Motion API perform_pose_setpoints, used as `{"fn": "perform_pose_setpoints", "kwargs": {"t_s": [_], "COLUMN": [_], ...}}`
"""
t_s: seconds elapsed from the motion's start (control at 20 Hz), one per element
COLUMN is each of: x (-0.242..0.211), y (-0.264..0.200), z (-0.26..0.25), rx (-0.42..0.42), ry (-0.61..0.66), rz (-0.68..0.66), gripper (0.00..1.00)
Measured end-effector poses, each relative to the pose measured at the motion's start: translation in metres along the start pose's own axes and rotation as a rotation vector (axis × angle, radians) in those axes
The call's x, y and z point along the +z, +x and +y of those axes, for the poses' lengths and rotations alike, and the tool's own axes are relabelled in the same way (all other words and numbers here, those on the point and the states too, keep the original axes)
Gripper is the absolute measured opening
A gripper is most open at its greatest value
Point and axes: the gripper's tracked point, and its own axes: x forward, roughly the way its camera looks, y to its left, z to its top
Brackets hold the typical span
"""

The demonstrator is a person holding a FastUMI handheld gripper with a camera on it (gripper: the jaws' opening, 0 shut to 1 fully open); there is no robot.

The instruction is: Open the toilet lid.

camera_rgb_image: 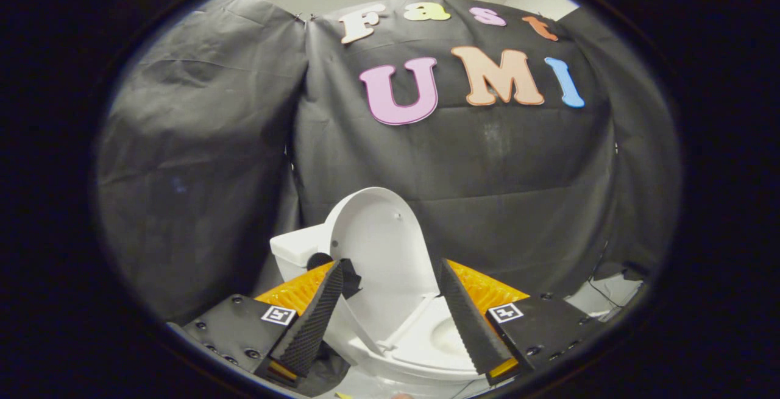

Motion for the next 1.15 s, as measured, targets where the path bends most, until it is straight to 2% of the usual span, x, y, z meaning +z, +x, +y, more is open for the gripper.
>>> {"fn": "perform_pose_setpoints", "kwargs": {"t_s": [0.5,0.75,1.15], "x": [0.003,0.006,0.006], "y": [-0.031,-0.048,-0.059], "z": [-0.047,-0.058,-0.079], "rx": [-0.055,-0.053,-0.096], "ry": [0.044,0.050,0.078], "rz": [-0.034,-0.062,-0.090], "gripper": [0.99,0.99,0.98]}}
